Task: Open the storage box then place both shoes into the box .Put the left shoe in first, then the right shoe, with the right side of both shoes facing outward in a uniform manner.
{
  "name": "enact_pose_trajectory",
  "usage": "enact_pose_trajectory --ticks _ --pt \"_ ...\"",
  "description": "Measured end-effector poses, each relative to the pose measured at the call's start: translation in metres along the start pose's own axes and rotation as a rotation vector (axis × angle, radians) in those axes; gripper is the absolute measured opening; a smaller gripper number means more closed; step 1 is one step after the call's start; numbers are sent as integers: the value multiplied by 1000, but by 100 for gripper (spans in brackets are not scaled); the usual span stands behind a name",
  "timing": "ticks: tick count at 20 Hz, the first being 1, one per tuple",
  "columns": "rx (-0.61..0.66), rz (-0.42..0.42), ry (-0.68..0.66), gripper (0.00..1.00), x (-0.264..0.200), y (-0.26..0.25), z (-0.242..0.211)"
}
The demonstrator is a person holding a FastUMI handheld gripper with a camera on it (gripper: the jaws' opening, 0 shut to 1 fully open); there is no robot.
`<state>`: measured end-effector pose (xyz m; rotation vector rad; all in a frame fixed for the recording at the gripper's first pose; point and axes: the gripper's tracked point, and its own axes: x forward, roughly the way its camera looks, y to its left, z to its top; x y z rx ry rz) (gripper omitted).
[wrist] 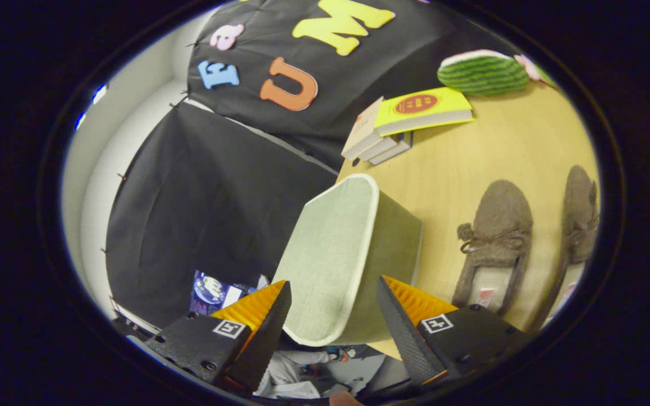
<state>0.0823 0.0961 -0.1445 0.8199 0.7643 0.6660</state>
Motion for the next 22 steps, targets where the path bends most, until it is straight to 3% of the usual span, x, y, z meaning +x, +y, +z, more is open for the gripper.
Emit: enact_pose_trajectory --ticks 6,9,13,14,16,22 --pt "123 82 28 91 23 -7 2" --pt "172 137 68 79 29 2 -4" --pt "177 81 45 35 24 1 -3" --pt "178 83 43 20 20 9 -4" --pt "141 81 26 7 11 27 -4" --pt "70 129 -25 6 10 117 3"
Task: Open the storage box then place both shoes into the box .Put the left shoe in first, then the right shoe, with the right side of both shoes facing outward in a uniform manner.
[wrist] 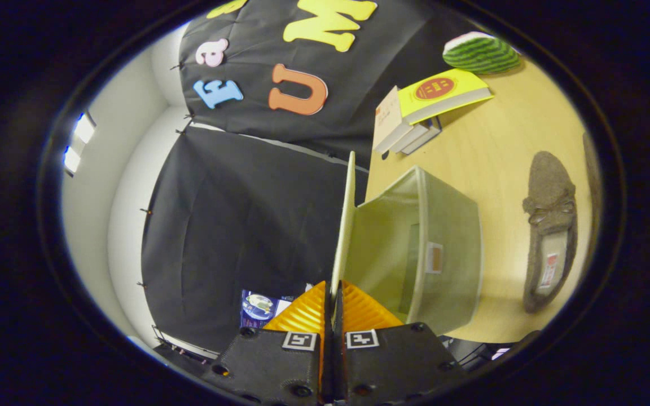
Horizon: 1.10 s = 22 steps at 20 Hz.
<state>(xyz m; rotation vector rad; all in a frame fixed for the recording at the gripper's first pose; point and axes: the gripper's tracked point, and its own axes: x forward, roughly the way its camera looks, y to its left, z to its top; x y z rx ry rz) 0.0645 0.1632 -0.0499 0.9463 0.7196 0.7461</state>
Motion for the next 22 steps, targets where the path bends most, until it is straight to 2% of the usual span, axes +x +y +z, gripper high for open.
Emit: enact_pose_trajectory --ticks 7,11,13,16,20,21,22 --pt "-173 -60 37 6 85 99 -31" --pt "-276 -93 91 7 144 121 -60" --pt "-352 -130 96 12 163 122 -64" --pt "-452 -171 108 48 179 120 -79" --pt "-616 -257 45 95 166 115 -70" --pt "-651 -269 20 100 160 115 -66" --pt "-685 -285 -8 100 150 115 -61"
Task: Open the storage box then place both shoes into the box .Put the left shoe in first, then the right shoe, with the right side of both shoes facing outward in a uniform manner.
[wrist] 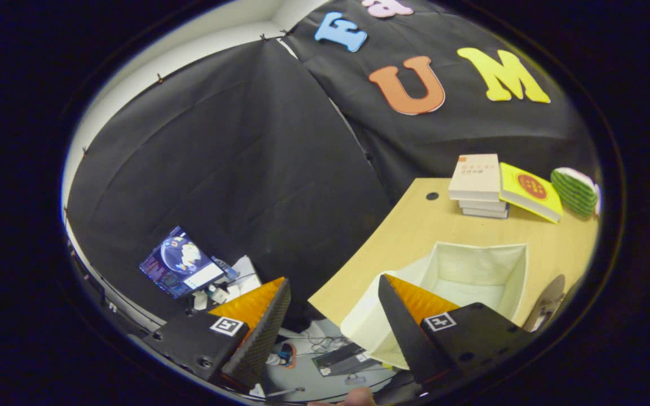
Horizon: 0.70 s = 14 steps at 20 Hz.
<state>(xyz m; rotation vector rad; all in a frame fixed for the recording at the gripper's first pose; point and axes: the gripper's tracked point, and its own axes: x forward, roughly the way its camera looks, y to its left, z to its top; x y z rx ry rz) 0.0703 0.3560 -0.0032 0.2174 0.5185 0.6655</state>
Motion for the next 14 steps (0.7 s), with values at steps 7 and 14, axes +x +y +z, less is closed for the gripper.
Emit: enact_pose_trajectory --ticks 7,14 --pt "-89 -116 -169 100 -73 -47 30" --pt "-118 -342 -193 100 -161 -154 22"
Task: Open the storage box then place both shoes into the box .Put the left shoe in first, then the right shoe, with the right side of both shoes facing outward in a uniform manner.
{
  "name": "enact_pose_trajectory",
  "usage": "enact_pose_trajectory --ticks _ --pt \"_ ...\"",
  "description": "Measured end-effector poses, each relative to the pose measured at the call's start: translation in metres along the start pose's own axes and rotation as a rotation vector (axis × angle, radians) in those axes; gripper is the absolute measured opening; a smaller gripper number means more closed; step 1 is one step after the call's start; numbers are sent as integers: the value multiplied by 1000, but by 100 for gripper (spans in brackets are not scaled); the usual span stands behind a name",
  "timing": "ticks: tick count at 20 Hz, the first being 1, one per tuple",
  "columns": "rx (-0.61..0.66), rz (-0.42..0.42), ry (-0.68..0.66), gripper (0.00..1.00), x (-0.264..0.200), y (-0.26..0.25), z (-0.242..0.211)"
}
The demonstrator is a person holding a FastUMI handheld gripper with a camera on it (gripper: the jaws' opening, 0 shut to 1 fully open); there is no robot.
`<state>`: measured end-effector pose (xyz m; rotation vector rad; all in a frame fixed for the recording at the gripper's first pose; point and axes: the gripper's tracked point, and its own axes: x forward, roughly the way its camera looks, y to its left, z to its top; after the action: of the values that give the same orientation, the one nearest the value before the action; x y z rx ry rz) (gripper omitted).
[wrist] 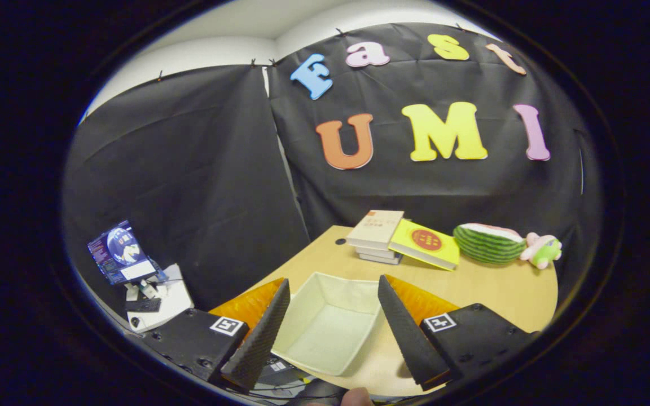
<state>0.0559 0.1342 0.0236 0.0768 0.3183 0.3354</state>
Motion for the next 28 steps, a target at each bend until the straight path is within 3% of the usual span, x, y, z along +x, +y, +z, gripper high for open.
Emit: enact_pose_trajectory --ticks 4,8,18,23,28 --pt "16 -122 68 100 -33 -81 -27" --pt "104 -132 226 100 -47 -129 -71" --pt "285 -215 686 100 15 -194 -206" --pt "373 -242 791 98 39 -204 -245" --pt "486 -228 822 56 64 -214 -261"
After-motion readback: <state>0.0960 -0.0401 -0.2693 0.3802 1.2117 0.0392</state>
